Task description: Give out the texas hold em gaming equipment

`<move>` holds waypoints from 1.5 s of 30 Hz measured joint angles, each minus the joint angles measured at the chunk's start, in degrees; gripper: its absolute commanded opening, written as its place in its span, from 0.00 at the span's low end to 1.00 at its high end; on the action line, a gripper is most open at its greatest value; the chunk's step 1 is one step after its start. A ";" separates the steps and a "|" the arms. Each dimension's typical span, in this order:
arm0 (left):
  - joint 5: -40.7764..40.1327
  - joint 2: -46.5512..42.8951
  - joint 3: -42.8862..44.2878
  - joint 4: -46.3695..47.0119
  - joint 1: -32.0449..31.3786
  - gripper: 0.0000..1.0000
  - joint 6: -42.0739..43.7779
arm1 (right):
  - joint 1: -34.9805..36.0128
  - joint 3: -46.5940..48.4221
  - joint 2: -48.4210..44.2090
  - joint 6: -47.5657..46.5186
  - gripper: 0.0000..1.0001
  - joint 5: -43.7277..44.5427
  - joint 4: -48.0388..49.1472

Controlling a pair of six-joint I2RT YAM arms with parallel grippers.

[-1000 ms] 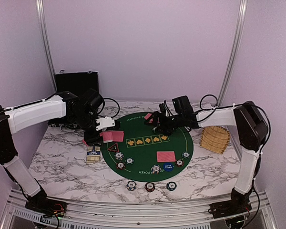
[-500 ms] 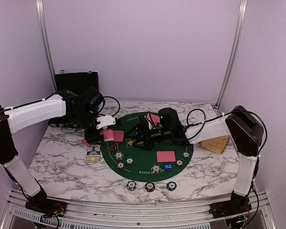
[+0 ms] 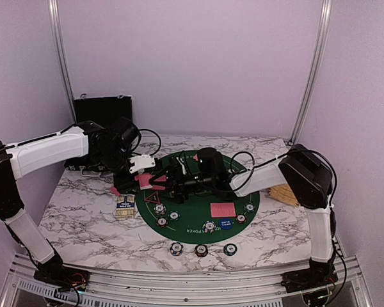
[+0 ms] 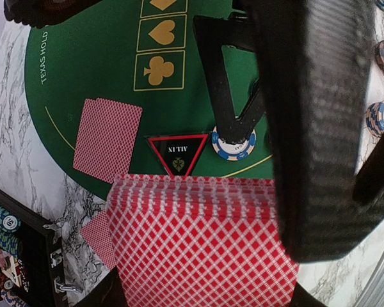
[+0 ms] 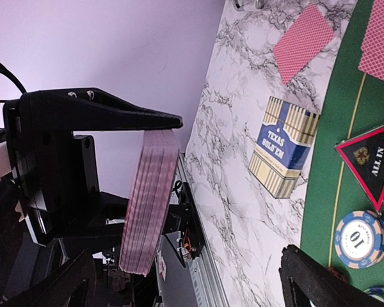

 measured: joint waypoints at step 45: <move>2.21 0.44 0.02 -0.17 -0.02 0.00 -1.25 | 2.49 18.80 16.39 11.04 0.82 -1.31 5.20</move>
